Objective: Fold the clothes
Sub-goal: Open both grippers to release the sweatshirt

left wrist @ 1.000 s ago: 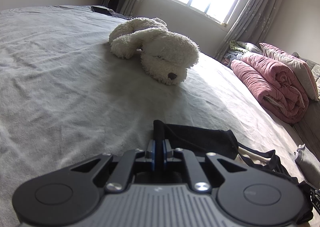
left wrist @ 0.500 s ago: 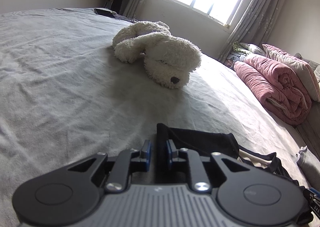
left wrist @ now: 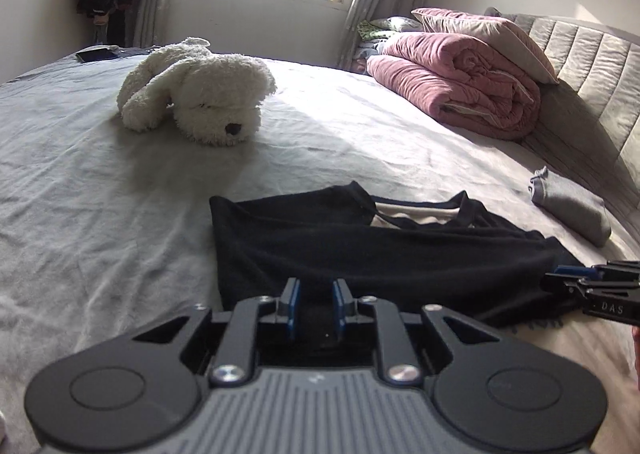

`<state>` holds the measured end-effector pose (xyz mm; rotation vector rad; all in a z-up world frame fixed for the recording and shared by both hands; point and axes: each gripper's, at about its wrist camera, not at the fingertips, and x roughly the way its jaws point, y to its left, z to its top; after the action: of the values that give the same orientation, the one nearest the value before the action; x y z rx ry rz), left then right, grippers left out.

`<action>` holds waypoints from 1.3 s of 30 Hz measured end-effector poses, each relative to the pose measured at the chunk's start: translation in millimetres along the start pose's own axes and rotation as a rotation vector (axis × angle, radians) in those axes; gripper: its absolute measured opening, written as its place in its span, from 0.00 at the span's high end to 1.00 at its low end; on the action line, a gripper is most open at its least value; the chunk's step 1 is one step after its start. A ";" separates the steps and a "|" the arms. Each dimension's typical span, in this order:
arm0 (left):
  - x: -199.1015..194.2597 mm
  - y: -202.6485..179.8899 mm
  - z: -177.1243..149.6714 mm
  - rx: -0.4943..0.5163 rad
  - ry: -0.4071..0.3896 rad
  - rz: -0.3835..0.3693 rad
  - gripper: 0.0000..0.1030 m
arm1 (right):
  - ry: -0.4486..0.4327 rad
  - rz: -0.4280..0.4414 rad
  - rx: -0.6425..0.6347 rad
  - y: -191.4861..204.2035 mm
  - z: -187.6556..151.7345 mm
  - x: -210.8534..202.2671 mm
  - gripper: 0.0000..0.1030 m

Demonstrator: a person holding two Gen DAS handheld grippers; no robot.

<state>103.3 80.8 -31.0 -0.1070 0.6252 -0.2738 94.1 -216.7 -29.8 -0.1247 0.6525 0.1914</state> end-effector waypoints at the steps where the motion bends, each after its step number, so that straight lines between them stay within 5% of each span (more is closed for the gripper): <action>1: -3.2 1.6 -3.8 0.011 0.003 -0.009 0.84 | 0.012 0.000 -0.003 -0.4 -3.7 0.4 0.68; 7: -25.3 8.0 -21.1 0.090 0.042 -0.068 0.85 | 0.034 0.018 0.027 -8.4 -9.2 -9.0 0.67; 15: -47.1 31.9 -11.2 0.061 -0.003 -0.010 0.69 | 0.035 0.055 0.044 -6.0 0.5 -21.5 0.63; 22: -32.6 52.2 -5.4 0.023 0.007 -0.054 0.69 | 0.045 0.214 0.089 16.4 28.5 -20.9 0.63; 30: -28.4 56.7 -8.9 0.021 -0.027 -0.115 0.70 | 0.049 0.406 0.141 83.7 83.9 6.3 0.63; 39: -25.2 55.4 -15.8 0.027 -0.020 -0.122 0.90 | 0.079 0.421 0.090 164.4 115.9 66.6 0.63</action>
<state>86.6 140.8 -39.6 -0.1223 0.5954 -0.3988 178.8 -27.0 11.6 0.0944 0.7603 0.5634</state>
